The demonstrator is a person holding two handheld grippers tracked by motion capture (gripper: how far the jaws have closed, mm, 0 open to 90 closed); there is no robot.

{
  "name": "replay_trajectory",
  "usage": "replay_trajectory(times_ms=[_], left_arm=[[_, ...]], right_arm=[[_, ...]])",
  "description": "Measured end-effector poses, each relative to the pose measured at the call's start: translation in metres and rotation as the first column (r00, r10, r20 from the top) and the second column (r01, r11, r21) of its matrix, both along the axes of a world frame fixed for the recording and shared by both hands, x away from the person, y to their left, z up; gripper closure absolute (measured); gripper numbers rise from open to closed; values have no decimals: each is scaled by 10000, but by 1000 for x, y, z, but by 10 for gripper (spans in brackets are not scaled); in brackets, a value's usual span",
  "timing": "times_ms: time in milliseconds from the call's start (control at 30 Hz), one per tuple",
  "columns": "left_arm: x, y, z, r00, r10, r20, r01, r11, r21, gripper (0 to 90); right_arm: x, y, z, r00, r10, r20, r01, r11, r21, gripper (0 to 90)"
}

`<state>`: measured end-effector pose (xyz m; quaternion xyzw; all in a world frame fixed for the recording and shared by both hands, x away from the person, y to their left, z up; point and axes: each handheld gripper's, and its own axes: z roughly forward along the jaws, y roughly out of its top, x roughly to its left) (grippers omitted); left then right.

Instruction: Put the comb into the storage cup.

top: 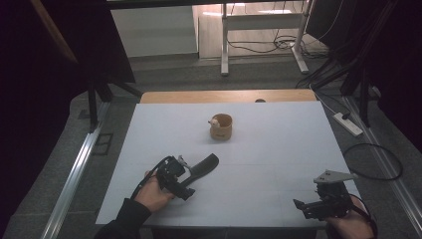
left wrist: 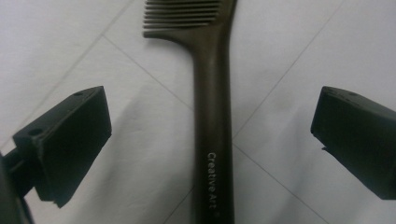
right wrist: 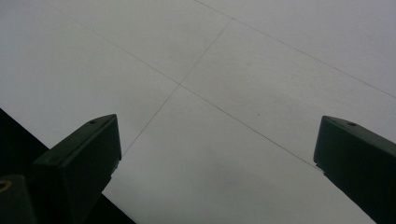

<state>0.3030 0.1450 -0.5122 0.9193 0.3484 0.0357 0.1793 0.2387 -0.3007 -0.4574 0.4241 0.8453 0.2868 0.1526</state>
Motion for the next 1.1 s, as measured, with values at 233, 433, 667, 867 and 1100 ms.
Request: replay_trajectory(times_ms=[233, 433, 667, 867, 1100], left_arm=[[0, -4, -8, 9998, -80, -159, 84, 9996, 253, 0], [0, -6, -12, 9999, -67, -137, 72, 9991, 412, 0], [0, -6, -13, 9999, 89, -137, -84, 9992, 381, 0], [-1, -6, -13, 9999, 83, -140, -78, 9992, 392, 0], [-1, -4, -7, 9989, 430, -203, -422, 9984, 378, 114]], right_arm=[[0, 0, 0, 10000, 4, 10, -4, 10000, 1, 12], [-1, 0, 0, 10000, 4, 19, -4, 10000, 4, 12], [-1, 0, 0, 10000, 27, 14, -27, 10000, -12, 8], [-1, 0, 0, 10000, 25, 17, -25, 10000, -18, 8], [-2, 0, 0, 10000, 29, 23, -29, 10000, -18, 8]])
